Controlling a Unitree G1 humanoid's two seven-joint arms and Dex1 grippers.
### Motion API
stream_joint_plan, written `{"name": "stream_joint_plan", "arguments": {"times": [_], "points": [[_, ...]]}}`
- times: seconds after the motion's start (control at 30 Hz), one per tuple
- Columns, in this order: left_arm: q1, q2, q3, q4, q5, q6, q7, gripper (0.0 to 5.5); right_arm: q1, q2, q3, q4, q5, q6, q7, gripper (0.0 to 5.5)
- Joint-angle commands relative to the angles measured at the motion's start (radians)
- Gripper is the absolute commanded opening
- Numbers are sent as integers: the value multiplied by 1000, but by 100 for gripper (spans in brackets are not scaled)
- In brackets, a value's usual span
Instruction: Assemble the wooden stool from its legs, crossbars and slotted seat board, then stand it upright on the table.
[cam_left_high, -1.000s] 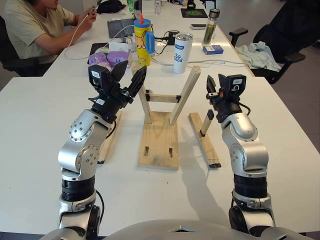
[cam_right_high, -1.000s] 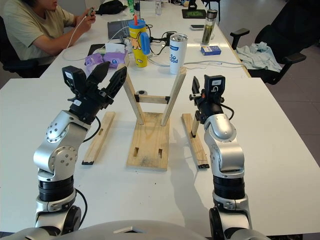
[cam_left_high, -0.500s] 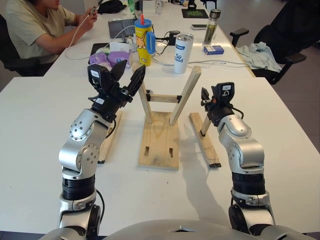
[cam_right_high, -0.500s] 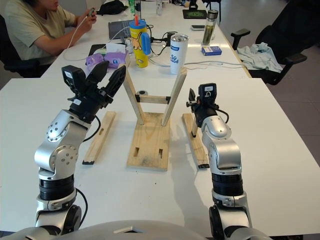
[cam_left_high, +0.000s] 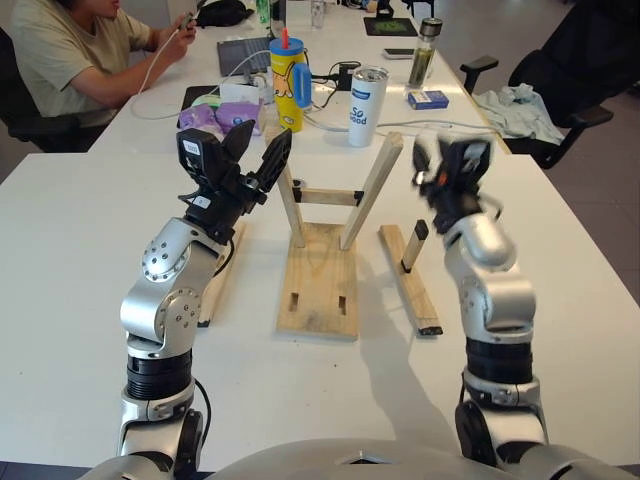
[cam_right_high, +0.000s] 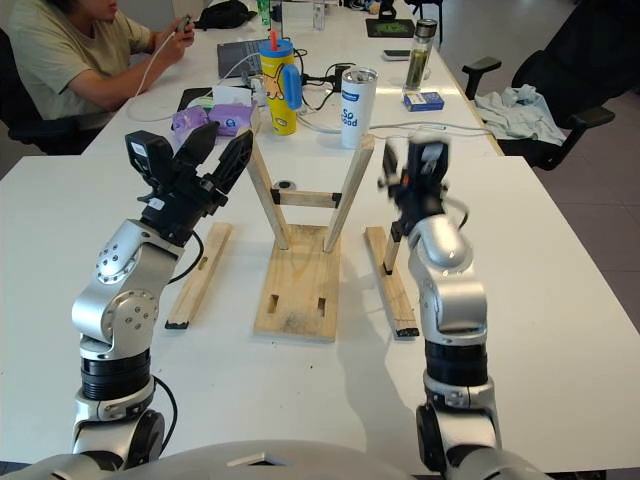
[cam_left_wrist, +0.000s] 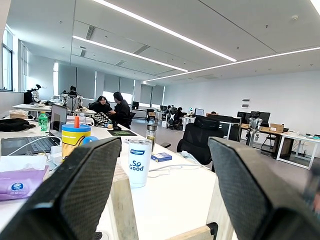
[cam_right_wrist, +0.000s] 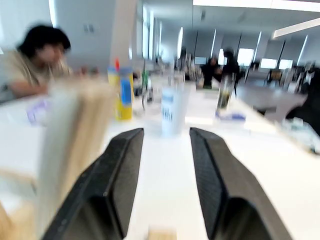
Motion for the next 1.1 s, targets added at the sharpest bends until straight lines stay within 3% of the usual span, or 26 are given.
{"name": "stream_joint_plan", "arguments": {"times": [0.03,0.37,0.53,0.73,0.87,1.1], "points": [[0,4,3,-12,6,-4,0,326,123,15,10,74,-2,117,-6,170],[-1,4,-1,-9,14,-14,3,326,-41,-37,-54,-42,7,-182,61,170],[20,1,1,-26,17,-12,12,326,-9,-114,-121,-170,28,-87,83,170],[71,-5,3,-81,23,-3,47,326,221,-189,-203,-226,73,104,144,170],[84,-7,6,-98,21,1,63,326,363,-220,-202,-275,153,266,223,230],[117,-16,5,-126,28,-6,94,326,391,-281,-180,-304,249,429,308,339]]}}
